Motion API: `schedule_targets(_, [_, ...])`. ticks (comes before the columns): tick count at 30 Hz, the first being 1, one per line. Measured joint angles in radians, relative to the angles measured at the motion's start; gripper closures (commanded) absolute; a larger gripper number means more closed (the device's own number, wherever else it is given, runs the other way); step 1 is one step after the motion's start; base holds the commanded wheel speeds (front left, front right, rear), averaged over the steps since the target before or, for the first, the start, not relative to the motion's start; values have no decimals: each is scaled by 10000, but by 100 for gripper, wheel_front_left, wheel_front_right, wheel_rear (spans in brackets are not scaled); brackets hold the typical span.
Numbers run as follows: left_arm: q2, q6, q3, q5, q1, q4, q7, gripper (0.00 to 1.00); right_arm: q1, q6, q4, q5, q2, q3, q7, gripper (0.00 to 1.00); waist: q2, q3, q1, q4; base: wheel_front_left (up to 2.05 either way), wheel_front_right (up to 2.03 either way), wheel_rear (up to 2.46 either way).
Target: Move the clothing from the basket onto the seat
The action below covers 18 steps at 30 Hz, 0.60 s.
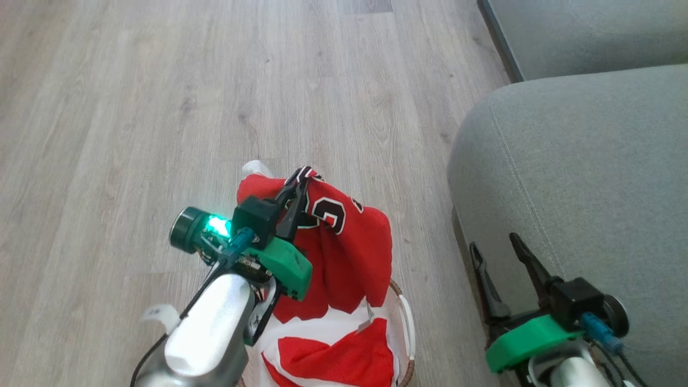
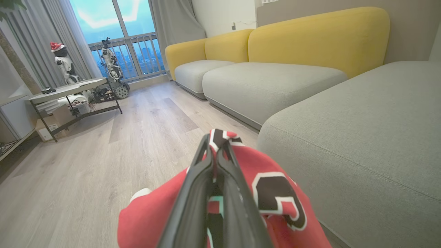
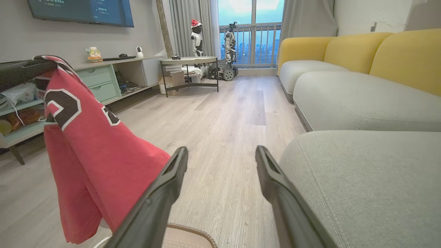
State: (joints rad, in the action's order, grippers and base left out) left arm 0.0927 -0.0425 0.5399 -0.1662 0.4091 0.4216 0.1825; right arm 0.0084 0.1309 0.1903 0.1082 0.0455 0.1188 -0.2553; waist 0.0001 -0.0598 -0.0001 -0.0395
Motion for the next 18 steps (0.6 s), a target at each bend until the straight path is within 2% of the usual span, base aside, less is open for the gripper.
schedule_targets(8, [-125, 247, 343, -6, 709, -38, -405, 100, -209, 0, 102, -2, 4, 1087, 0, 0, 0, -184, 0, 143, 0, 0, 0])
schedule_targets(18, [-437, 332, 1145, -282, 1700, -17, -568, 100, -2161, 2, 1440, -284, 40, 2500, 0, 0, 0, -297, 0, 471, 0, 0, 0])
